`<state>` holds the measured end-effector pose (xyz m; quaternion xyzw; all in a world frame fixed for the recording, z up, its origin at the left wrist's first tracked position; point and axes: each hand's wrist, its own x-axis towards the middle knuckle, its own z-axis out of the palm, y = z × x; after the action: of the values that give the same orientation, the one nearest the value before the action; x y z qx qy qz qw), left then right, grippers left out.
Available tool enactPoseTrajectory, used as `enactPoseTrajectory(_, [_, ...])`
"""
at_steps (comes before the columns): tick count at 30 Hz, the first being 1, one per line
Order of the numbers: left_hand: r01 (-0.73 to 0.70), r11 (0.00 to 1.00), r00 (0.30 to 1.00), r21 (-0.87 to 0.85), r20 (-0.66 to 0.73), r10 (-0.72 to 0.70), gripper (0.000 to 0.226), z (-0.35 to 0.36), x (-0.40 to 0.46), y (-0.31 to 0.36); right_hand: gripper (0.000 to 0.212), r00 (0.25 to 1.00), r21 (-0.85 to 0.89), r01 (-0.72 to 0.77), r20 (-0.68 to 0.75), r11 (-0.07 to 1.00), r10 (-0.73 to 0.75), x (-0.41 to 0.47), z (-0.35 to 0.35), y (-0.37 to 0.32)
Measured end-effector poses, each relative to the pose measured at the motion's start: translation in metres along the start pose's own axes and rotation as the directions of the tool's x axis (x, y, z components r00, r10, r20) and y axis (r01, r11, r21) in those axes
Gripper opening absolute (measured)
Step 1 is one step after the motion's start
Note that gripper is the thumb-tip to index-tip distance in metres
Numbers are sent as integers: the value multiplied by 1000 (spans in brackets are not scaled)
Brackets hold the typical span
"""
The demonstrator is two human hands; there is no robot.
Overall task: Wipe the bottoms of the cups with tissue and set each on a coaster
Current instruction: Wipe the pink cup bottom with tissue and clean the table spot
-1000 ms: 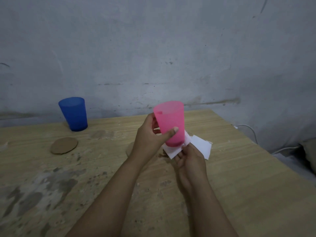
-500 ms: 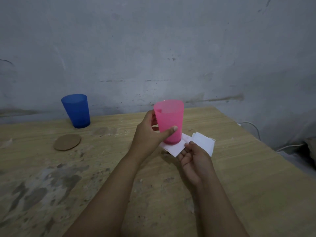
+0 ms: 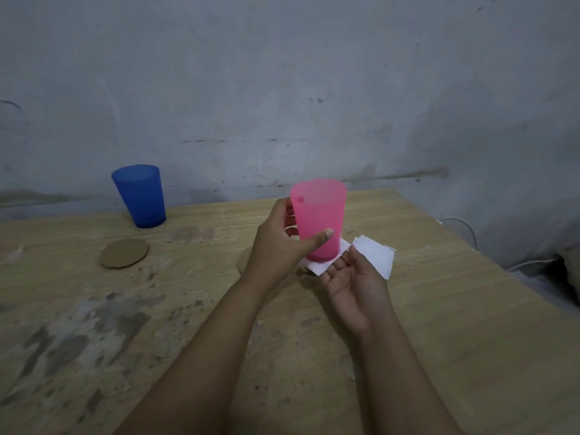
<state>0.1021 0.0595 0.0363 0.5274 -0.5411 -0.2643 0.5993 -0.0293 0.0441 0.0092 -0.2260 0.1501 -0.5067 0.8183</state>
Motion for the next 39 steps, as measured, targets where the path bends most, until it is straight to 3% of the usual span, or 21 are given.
enactPoseTrajectory(11, [5,1000,999,-22,42,-4,76,4,-3,-2,34,982,-24,64,-176,998,-67,3,-3,3])
enactPoseTrajectory(19, [-14,1000,1000,-21,6,14,78,-1,3,-5,30,984,-46,67,-161,997,-74,1,1,2])
enactPoseTrajectory(28, [51,998,998,44,-27,-50,71,-18,28,-28,20,878,-272,127,-417,954,-235,4,-6,-4])
enactPoseTrajectory(33, [107,985,994,135,-2,-108,72,-18,45,-39,23,842,-366,137,-446,920,-303,4,-11,-6])
enactPoseTrajectory(39, [139,984,990,107,16,-142,74,-12,56,-45,25,832,-422,151,-434,894,-345,6,-15,-9])
